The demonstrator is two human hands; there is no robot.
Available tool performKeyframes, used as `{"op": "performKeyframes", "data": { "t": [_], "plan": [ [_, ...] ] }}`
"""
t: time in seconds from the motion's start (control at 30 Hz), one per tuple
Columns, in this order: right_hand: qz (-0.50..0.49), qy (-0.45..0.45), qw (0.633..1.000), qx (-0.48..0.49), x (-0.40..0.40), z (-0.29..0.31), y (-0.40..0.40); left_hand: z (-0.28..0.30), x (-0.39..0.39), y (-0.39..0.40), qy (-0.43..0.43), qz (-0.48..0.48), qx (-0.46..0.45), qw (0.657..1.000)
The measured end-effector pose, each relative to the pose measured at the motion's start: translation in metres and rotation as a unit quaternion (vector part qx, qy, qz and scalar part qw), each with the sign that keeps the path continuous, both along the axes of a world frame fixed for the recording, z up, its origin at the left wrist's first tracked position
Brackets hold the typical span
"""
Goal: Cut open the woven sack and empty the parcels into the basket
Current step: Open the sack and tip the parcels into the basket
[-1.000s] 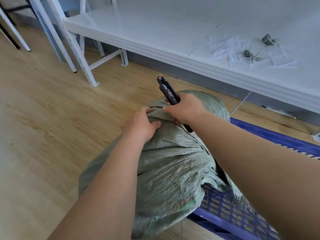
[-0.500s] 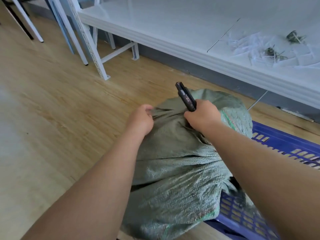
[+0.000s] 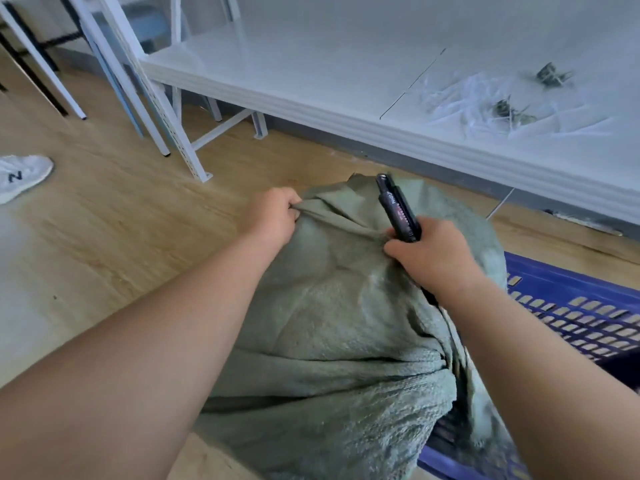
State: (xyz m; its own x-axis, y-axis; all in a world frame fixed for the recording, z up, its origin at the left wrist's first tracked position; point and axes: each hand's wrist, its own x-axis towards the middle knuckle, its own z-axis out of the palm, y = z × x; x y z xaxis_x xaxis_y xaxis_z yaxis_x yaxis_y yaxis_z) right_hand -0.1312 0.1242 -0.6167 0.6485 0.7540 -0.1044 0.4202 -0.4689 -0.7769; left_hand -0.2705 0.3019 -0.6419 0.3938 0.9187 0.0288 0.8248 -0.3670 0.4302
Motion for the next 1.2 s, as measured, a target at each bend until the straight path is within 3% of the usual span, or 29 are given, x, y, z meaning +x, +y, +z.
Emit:
{"op": "performKeyframes", "data": {
  "t": [0.1,0.23,0.3,0.37,0.47,0.57,0.63,0.7,0.73,1.03,1.13,1.2],
  "plan": [
    [0.005,-0.040,0.996,0.076,0.004,0.028,0.009,0.036,0.014,-0.009,-0.124,0.003,0.002,0.992],
    [0.028,0.145,0.972,0.183,-0.001,0.059,0.029,0.087,0.046,-0.028,-0.189,-0.096,0.042,0.976],
    [0.016,0.171,0.970,0.175,0.008,0.062,0.033,0.105,0.056,-0.036,-0.205,-0.130,0.028,0.970],
    [-0.011,0.134,0.979,0.152,0.018,0.060,0.027,0.116,0.060,-0.038,-0.160,-0.168,0.013,0.973],
    [-0.054,0.161,0.974,0.151,0.021,0.047,0.012,0.126,0.058,-0.033,-0.084,-0.230,-0.094,0.965],
    [-0.084,0.194,0.967,0.141,0.011,0.031,-0.003,0.125,0.055,-0.010,-0.025,-0.125,-0.075,0.989],
    [-0.101,0.222,0.958,0.152,0.008,0.025,-0.008,0.116,0.050,0.003,0.147,-0.028,-0.033,0.988],
    [-0.109,0.245,0.949,0.166,0.010,0.025,-0.009,0.101,0.043,0.012,0.311,0.002,-0.044,0.949],
    [-0.108,0.250,0.946,0.173,0.011,0.026,-0.010,0.092,0.038,0.017,0.350,-0.001,-0.056,0.935],
    [-0.117,0.277,0.940,0.163,0.011,0.040,-0.012,0.062,0.032,0.054,0.416,0.003,-0.125,0.901],
    [-0.130,0.272,0.945,0.129,0.012,0.050,-0.021,0.070,0.025,0.046,0.399,0.018,-0.104,0.911],
    [-0.149,0.267,0.947,0.095,0.013,0.060,-0.030,0.084,0.019,0.037,0.328,0.054,-0.107,0.937]
  ]
}}
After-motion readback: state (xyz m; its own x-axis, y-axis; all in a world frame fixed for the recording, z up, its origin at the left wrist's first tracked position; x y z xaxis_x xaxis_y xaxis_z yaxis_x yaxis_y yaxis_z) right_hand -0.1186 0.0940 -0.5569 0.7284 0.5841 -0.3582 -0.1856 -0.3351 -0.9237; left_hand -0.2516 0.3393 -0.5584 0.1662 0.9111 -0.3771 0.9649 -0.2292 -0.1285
